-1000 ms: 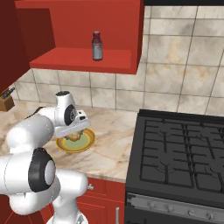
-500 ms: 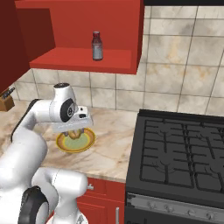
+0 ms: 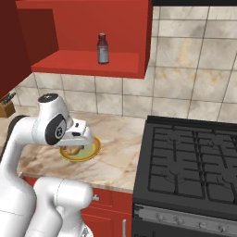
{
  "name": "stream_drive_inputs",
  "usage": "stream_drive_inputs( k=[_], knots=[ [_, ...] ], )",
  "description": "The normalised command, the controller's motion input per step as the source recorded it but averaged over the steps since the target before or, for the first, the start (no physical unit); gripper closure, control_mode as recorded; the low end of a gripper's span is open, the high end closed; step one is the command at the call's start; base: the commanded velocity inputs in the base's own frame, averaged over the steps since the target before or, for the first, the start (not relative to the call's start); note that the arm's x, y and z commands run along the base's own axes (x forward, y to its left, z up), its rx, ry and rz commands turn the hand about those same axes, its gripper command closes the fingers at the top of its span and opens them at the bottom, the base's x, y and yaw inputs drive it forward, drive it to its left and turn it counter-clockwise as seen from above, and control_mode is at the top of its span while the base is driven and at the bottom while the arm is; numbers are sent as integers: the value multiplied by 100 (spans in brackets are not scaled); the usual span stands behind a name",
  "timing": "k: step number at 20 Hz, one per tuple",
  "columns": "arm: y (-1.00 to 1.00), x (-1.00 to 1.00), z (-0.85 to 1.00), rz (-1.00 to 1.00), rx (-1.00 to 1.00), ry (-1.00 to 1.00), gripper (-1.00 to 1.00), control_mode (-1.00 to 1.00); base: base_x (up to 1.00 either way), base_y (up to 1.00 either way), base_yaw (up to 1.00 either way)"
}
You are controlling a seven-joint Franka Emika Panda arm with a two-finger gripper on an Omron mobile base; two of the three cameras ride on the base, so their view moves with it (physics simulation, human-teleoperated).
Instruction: Move the hot dog bun to the plate on the dining table and place the condiment next to that plate. Then navigate to the fridge and take the sausage and place it on the plate as well.
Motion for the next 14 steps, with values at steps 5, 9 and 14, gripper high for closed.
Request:
stream_drive_inputs(
  k=[5,9,14],
  knots=[
    [0,-75,13,-12,0,-26,100,-100,0,0,0],
    [-11,-38,47,-4,0,-13,100,-100,0,0,0],
    [-20,-22,49,-1,0,-10,100,-100,0,0,0]
  ],
)
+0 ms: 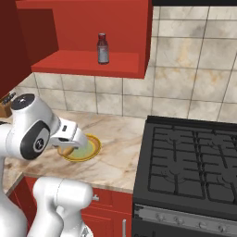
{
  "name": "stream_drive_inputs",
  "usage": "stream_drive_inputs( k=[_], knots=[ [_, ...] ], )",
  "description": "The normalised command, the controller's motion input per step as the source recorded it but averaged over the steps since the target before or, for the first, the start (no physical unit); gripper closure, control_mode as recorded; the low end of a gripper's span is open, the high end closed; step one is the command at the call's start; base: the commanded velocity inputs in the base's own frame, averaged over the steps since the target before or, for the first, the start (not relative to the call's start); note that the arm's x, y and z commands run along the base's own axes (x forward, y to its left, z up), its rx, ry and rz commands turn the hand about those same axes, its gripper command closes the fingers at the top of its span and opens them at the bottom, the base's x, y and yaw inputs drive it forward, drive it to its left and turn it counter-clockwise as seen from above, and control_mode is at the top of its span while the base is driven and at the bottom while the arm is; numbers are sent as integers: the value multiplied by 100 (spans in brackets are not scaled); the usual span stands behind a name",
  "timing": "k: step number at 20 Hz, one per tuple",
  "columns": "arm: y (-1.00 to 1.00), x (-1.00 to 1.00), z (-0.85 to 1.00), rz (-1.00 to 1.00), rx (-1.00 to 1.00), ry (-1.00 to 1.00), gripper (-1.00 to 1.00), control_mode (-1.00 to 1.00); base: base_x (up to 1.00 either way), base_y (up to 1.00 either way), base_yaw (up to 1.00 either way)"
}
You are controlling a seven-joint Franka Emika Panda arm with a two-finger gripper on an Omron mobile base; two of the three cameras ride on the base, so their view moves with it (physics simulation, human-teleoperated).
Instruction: Move the hot dog bun to the plate on the dining table and place the condiment next to that plate. Then navigate to the fridge and take the sausage and place it on the plate as well.
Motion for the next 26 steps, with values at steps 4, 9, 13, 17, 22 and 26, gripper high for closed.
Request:
stream_drive_inputs(
  k=[4,9,13,17,22,26],
  knots=[
    [-12,-32,30,-1,0,-13,100,-100,0,0,0],
    [0,-5,1,0,0,0,100,100,-4,1,0],
    [0,0,0,0,0,0,100,100,-76,0,-28],
    [0,0,0,0,0,0,100,100,-60,-8,-65],
    [0,0,0,0,0,0,100,100,-23,-2,-89],
    [0,0,0,0,0,0,100,100,-9,0,-97]
  ],
)
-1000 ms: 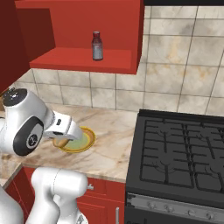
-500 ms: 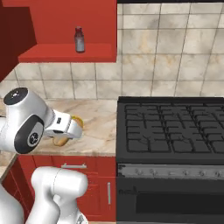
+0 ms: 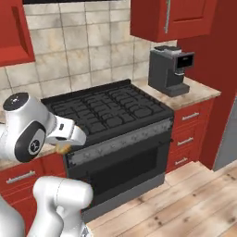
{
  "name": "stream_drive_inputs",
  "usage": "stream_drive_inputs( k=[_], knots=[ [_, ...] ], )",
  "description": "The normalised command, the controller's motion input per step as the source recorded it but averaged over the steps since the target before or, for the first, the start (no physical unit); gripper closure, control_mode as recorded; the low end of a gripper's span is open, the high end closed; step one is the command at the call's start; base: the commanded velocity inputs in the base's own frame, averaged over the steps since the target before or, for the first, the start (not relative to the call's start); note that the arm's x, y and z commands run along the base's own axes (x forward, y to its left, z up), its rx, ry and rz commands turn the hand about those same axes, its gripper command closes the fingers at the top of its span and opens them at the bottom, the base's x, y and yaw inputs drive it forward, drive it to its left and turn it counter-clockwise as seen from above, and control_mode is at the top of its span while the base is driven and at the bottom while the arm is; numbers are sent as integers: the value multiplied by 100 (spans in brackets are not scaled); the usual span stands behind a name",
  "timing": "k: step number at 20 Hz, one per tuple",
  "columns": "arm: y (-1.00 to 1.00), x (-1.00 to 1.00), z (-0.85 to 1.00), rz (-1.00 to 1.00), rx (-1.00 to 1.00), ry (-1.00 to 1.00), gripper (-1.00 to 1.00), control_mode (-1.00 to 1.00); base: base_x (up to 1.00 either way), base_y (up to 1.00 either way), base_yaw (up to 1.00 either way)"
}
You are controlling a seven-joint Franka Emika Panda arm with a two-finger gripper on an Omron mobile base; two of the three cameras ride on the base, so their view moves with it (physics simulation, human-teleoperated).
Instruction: Move the hot dog bun to the plate on the dining table and place the condiment next to that plate. Then navigate to the fridge and take the sausage and place it on the plate as well.
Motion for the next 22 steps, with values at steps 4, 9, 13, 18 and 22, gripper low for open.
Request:
stream_drive_inputs(
  k=[4,9,13,18,22],
  knots=[
    [0,0,0,0,0,0,100,100,-7,0,-99],
    [0,0,0,0,0,0,100,100,-8,0,-99],
    [0,0,0,0,0,0,100,100,-7,0,-100],
    [0,0,0,0,0,0,100,100,-4,0,-100],
    [0,0,0,0,0,0,100,100,17,-20,-91]
  ],
)
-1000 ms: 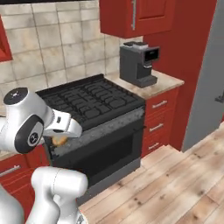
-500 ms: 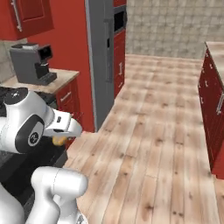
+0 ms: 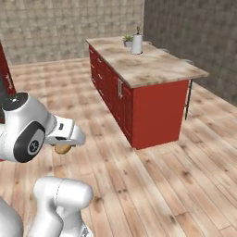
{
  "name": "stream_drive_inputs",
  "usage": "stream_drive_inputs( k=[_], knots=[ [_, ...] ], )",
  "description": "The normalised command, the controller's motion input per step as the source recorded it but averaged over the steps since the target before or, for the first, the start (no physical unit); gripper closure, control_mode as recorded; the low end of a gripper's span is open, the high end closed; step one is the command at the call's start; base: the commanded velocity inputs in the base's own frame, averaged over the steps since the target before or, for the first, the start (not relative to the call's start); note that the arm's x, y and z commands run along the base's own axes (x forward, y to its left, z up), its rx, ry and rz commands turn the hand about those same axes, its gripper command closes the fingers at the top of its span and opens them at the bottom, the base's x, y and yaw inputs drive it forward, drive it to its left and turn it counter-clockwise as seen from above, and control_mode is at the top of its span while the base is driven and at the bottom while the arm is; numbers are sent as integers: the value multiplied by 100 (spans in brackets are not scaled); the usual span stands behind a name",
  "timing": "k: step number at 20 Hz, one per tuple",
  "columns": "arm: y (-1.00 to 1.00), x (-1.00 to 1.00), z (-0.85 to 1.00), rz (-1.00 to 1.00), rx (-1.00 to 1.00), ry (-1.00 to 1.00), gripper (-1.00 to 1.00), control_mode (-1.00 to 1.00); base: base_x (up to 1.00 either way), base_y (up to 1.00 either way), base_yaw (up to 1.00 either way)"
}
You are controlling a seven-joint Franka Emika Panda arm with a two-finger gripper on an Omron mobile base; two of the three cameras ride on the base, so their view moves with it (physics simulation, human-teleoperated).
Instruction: Move the hot dog bun to the plate on the dining table and place the condiment next to that plate. Then navigate to the fridge and take the sausage and place it on the plate as well.
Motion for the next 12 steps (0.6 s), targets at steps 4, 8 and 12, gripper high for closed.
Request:
stream_drive_inputs(
  k=[4,8,12],
  knots=[
    [0,0,0,0,0,0,100,100,76,-42,-58],
    [0,0,0,0,0,0,100,100,91,-51,-34],
    [0,0,0,0,0,0,100,100,94,-58,-15]
  ],
)
